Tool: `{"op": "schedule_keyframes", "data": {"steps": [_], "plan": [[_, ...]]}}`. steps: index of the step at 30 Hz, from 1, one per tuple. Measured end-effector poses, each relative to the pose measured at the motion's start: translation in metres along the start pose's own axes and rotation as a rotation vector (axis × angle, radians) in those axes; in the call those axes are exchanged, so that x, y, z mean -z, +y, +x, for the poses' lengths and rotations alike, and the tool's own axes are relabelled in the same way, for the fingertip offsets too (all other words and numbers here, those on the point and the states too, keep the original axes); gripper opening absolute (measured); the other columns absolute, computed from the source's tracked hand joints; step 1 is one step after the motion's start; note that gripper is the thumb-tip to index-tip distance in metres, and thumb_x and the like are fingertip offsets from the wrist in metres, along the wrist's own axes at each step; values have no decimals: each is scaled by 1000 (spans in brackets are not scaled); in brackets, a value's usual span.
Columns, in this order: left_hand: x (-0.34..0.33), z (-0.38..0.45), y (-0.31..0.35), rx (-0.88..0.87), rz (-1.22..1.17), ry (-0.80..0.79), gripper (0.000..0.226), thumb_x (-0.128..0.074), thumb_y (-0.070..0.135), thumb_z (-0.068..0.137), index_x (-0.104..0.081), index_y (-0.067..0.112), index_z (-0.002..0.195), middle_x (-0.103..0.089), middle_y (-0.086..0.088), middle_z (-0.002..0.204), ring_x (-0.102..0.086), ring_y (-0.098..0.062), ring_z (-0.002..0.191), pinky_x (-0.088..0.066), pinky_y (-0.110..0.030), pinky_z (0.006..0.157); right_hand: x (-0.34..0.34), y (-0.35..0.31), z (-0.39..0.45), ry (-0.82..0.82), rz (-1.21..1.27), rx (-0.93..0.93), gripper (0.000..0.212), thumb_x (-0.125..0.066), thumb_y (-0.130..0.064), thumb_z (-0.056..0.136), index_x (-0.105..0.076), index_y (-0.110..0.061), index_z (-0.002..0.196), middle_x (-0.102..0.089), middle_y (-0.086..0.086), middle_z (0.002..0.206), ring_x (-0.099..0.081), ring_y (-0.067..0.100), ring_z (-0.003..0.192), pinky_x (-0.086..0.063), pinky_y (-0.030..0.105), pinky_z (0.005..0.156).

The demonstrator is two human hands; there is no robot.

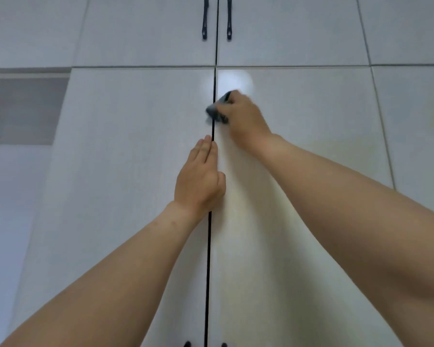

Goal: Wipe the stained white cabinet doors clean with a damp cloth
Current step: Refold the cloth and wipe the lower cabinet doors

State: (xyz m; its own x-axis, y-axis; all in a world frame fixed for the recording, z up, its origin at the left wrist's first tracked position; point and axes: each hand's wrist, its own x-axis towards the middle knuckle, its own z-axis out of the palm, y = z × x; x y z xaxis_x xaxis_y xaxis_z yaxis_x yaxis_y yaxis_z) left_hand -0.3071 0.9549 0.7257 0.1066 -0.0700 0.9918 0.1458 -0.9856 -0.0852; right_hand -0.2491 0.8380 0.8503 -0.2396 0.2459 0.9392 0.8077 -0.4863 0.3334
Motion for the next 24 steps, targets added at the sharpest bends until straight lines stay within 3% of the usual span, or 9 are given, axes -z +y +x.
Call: {"op": "schedule_keyframes", "data": {"steps": [2,5,8,11,13,16,19,22,24], "plan": [[3,-1,-1,16,-80,30,67,-31,14,84,-39,-1,148,-36,-17,157,-28,-28,148,-4,-16,118,-8,-9,-36,-67,30,172,17,-60,-28,92,-65,-16,104,-67,-8,102,-62,4,90,-45,24,80],[5,-2,-8,48,-185,65,65,-31,14,83,-47,4,146,-44,-10,154,-34,-22,146,-10,-15,117,4,7,-66,-225,-77,257,44,-50,-5,94,-54,-16,137,-49,9,119,-43,19,91,-35,33,77],[7,-2,-13,60,-222,53,66,-30,14,82,-50,3,144,-44,-10,153,-35,-21,145,-13,-17,118,26,47,-33,-89,-187,-107,41,-47,-9,95,-54,-14,135,-48,17,120,-51,33,98,-38,35,77],[10,-3,-8,61,-218,36,66,-30,13,82,-47,1,145,-41,-12,155,-32,-23,147,-7,-14,116,24,30,-17,41,2,-371,25,-53,-21,94,-54,-10,117,-57,7,108,-59,25,92,-47,37,76],[11,-3,-1,70,-192,19,67,-31,13,83,-43,0,147,-38,-14,156,-30,-25,148,-6,-17,116,12,-3,-36,-142,28,-173,27,-51,-25,97,-54,-13,121,-54,3,110,-57,22,90,-46,36,75],[10,-10,19,115,-153,22,64,-34,13,84,-43,-2,146,-40,-17,155,-30,-28,148,-12,-23,117,23,0,-73,-360,-109,131,48,-50,-10,95,-47,-18,142,-42,12,127,-47,24,96,-37,31,77],[2,-19,43,93,-94,0,64,-34,15,84,-44,-3,145,-41,-19,154,-31,-31,147,-20,-32,120,60,70,-91,-96,-217,-105,39,-57,-13,94,-56,-13,133,-50,17,121,-55,34,99,-44,34,77],[-5,-20,52,147,-69,-48,69,-29,20,84,-35,-5,149,-32,-21,158,-24,-30,150,-15,-31,123,74,114,-111,231,-128,-674,27,-51,-15,98,-59,-8,122,-54,18,118,-58,36,97,-44,36,78],[-11,-20,58,186,-46,-75,73,-25,22,83,-30,-6,151,-24,-20,161,-17,-28,152,-9,-30,124,61,99,-112,319,-89,-748,25,-48,-16,99,-62,-8,119,-54,16,116,-59,35,97,-44,35,81]]}}
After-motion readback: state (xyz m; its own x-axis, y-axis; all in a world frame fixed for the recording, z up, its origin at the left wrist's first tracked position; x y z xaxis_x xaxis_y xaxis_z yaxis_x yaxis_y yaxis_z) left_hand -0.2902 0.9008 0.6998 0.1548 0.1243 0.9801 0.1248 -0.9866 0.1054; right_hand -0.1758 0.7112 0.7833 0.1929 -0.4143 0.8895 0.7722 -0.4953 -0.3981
